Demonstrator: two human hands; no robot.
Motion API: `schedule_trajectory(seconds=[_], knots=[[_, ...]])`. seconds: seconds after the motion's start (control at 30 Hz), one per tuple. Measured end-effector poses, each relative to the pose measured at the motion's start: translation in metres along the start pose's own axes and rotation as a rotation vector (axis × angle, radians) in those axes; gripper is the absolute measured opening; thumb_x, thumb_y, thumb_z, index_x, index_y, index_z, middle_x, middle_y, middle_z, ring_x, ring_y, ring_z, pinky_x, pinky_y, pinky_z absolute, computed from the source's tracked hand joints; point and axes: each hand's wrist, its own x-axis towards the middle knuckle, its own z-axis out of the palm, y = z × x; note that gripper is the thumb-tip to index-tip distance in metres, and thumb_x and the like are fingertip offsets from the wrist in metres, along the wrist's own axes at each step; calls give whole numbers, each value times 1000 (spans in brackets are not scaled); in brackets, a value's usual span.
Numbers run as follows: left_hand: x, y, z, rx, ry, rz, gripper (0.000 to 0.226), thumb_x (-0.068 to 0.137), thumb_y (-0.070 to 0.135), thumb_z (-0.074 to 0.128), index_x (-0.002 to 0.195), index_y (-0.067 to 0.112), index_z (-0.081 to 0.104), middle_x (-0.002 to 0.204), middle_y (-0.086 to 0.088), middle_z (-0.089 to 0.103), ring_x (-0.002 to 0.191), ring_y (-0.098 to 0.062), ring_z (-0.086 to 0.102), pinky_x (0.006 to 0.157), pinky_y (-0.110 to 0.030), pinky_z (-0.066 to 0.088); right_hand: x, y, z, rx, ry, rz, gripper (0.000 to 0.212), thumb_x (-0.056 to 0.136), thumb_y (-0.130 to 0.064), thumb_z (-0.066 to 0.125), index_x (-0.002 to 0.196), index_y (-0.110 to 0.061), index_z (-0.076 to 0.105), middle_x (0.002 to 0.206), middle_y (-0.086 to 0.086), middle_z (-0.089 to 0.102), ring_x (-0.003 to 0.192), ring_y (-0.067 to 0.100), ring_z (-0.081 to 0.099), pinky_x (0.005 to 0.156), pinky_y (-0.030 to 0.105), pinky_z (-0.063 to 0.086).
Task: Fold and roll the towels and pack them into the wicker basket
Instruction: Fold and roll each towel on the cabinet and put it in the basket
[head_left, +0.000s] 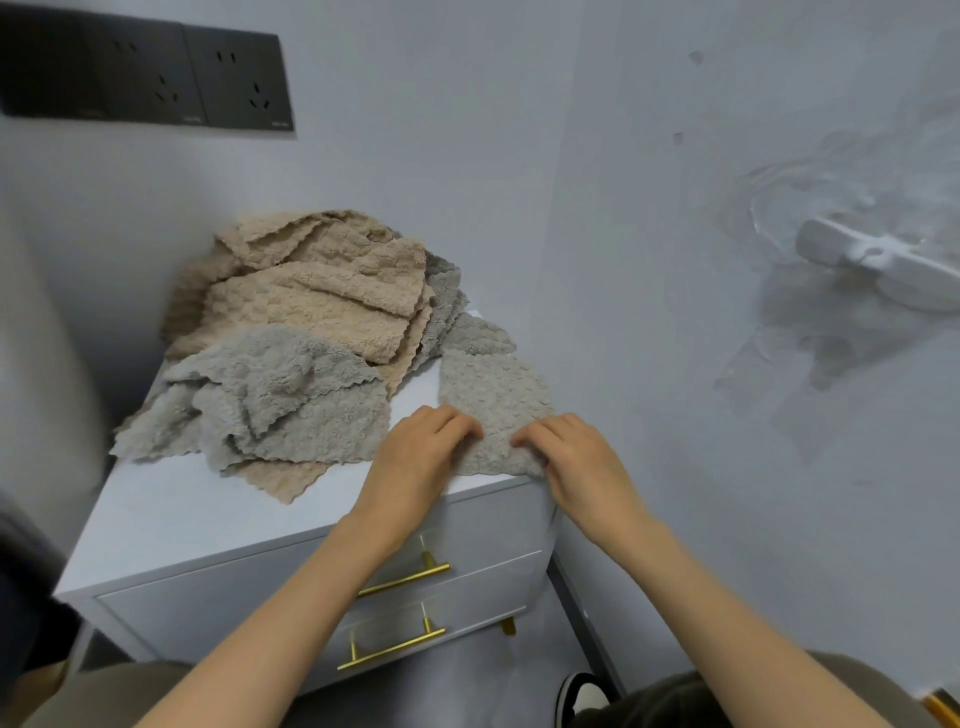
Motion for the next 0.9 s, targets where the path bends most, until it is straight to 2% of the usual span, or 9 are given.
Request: schedule_trajectory(seconds=[0.1,0.2,0.33,0.4,0.57,0.67,0.77,0.87,0.9], knots=[[-4,-3,-2,-43,-54,-2,12,89,15,62,99,18,69,98,5,67,88,-17,61,68,-25,47,-5,1,-4,-50,-57,-10,42,72,-16,40,106,-20,65,101,-4,65,95,19,56,76,30,48],[-7,-8,-7,-89,-166,-45,32,90,34,47,112,21,67,110,9,66,101,-10,60,82,-25,51,-9,2,-6,-63,-108,-22,42,73,-14,53,113,-19,63,108,-4,64,101,20,58,79,31,50],[-9,-15,-12,-152,-236,-67,35,90,30,62,124,23,61,120,9,62,111,-7,56,94,-17,40,-9,6,-9,-38,-107,-35,43,82,-20,36,115,-19,63,111,-4,65,102,22,59,76,32,54],[-7,-15,-13,-166,-233,-73,34,90,24,63,124,22,61,118,8,63,109,-8,57,93,-18,41,-9,10,-11,1,-126,-40,44,84,-22,34,118,-20,63,117,-5,64,106,21,58,79,33,54],[-5,-18,-15,-190,-239,-114,31,91,17,61,122,19,63,116,5,66,106,-10,60,92,-21,45,-13,23,-16,100,-118,33,32,92,-20,51,121,-23,64,121,-5,65,109,18,60,85,33,52],[-2,-17,-18,-266,-238,-225,27,92,20,61,119,18,64,112,5,67,103,-9,60,84,-11,40,-13,29,-20,137,-140,167,27,97,-24,55,121,-25,65,115,-5,68,107,14,60,91,26,46],[2,-15,-19,-335,-241,-355,23,93,22,59,115,22,65,101,7,68,90,-3,58,73,0,34,-10,31,-23,248,-147,295,20,96,-25,56,112,-25,68,97,-8,68,95,10,57,85,21,42],[7,-14,-16,-366,-252,-460,6,95,24,55,94,22,61,74,8,58,69,1,52,64,-12,36,-4,28,-21,390,-92,421,12,94,-22,58,97,-22,70,85,-9,66,84,10,59,75,14,42],[9,-15,-14,-365,-251,-482,15,95,26,54,85,16,60,68,6,53,64,-4,50,63,-21,37,-1,27,-20,433,-72,467,11,93,-21,59,94,-19,69,84,-5,69,83,13,61,72,11,41]])
